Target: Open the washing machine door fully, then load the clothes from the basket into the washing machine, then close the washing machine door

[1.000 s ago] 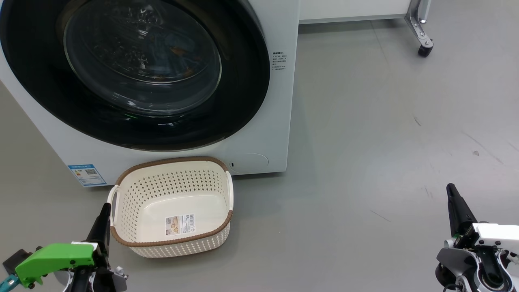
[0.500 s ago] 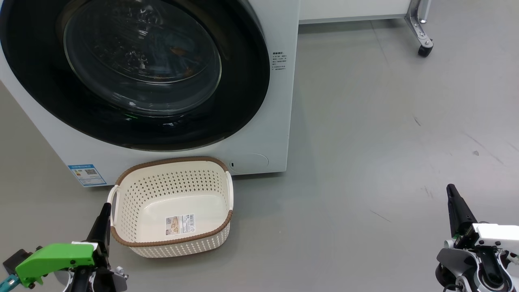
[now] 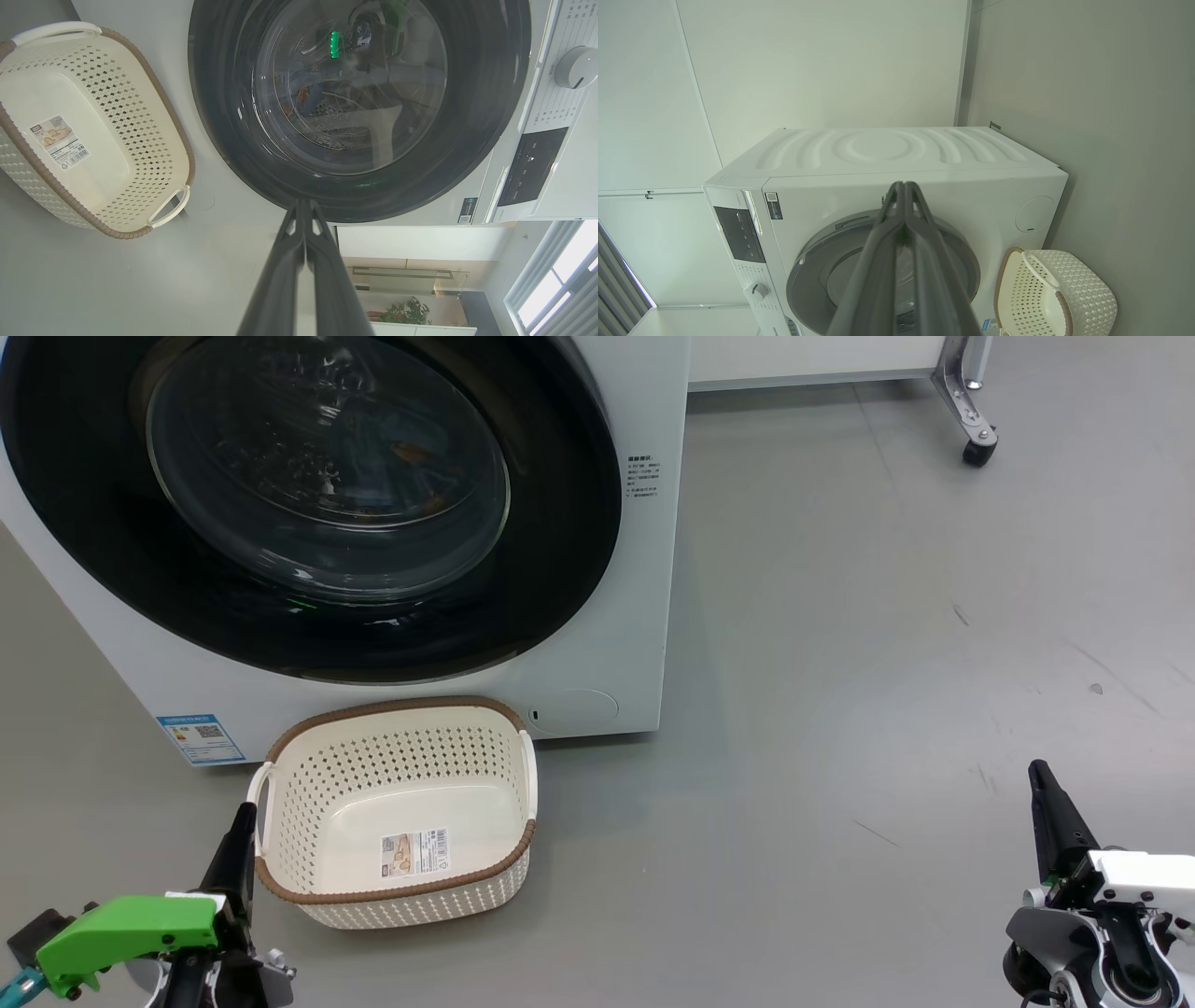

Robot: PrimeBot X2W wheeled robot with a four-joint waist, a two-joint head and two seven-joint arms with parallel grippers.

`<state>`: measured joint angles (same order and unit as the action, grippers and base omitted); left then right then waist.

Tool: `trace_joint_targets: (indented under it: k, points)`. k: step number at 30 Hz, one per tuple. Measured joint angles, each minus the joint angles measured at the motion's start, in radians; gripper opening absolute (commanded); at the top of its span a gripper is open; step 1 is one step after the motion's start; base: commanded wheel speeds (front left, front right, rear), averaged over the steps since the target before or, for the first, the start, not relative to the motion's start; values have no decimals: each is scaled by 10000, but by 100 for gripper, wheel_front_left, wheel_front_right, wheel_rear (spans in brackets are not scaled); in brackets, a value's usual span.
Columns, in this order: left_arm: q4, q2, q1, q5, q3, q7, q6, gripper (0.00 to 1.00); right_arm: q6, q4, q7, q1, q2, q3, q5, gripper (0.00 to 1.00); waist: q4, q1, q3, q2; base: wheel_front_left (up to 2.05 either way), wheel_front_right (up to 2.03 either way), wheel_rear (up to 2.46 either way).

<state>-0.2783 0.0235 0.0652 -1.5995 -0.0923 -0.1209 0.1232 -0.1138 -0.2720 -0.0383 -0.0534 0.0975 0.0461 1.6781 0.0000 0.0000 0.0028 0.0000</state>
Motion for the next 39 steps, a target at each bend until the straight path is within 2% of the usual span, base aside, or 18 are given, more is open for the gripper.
trace_joint_targets:
  k: [39]
  points:
    - [8, 0, 0, 0, 15, 2, 0, 0, -15, -54, -10, -6, -13, 36, 0, 0, -1, 0, -1, 0, 0, 0, 0]
